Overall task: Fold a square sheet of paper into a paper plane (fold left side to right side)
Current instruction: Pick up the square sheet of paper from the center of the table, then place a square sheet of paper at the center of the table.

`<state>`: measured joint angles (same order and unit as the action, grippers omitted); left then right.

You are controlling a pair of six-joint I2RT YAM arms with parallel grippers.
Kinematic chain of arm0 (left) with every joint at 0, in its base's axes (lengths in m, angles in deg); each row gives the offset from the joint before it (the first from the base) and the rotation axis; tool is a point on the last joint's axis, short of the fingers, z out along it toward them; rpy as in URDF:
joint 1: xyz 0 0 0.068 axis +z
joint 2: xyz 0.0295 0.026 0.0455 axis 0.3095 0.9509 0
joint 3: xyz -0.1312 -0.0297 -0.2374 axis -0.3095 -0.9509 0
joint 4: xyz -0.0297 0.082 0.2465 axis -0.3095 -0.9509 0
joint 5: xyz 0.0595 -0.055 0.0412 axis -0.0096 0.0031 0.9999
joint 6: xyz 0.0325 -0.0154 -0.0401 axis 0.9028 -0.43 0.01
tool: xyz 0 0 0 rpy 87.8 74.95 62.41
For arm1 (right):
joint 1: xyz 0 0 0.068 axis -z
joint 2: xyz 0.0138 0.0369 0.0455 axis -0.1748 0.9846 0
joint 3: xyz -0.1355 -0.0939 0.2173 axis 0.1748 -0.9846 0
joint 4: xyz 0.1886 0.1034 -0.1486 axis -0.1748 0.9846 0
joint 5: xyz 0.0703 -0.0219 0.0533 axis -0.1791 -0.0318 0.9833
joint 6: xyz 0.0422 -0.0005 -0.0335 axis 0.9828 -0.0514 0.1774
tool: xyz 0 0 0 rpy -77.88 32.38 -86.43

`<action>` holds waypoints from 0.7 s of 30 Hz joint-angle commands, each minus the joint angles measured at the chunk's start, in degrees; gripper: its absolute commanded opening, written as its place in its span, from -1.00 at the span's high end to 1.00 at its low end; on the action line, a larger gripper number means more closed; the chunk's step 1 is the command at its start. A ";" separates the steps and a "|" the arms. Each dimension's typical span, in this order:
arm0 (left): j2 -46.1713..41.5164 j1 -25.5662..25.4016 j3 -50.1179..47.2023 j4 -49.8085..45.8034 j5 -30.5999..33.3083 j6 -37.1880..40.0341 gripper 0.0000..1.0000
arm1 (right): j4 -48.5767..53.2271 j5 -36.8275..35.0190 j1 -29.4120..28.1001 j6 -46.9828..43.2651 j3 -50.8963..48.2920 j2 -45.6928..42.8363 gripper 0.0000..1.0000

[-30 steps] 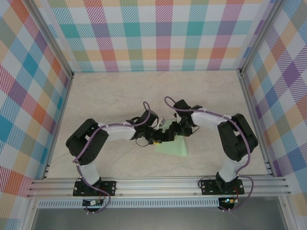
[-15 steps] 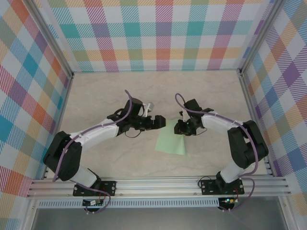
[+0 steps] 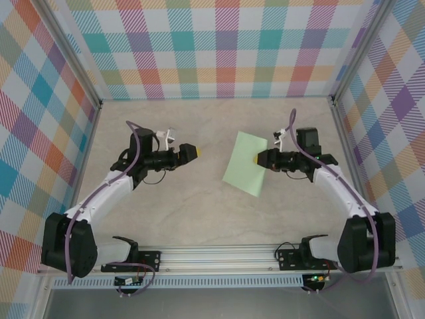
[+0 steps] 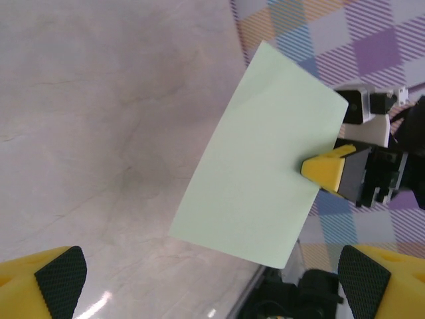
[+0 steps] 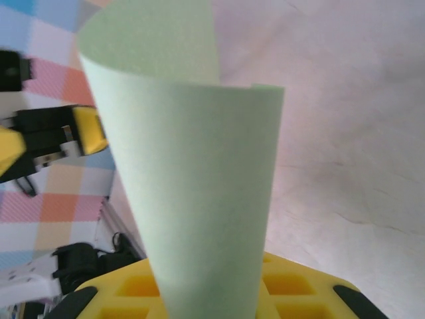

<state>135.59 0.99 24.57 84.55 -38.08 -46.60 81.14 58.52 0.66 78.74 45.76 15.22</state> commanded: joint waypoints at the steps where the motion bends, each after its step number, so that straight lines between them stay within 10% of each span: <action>1: -2.03 0.43 4.97 4.79 -9.09 1.40 -1.00 | 1.41 10.12 0.09 -4.86 5.61 -4.59 0.53; 21: 2.23 -10.55 16.20 -1.95 -13.69 9.59 -0.80 | 2.73 19.21 -2.24 -3.42 13.47 -5.13 0.54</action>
<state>137.18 -9.15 38.86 84.81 -51.48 -39.41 83.94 75.22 -1.13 76.27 57.96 10.28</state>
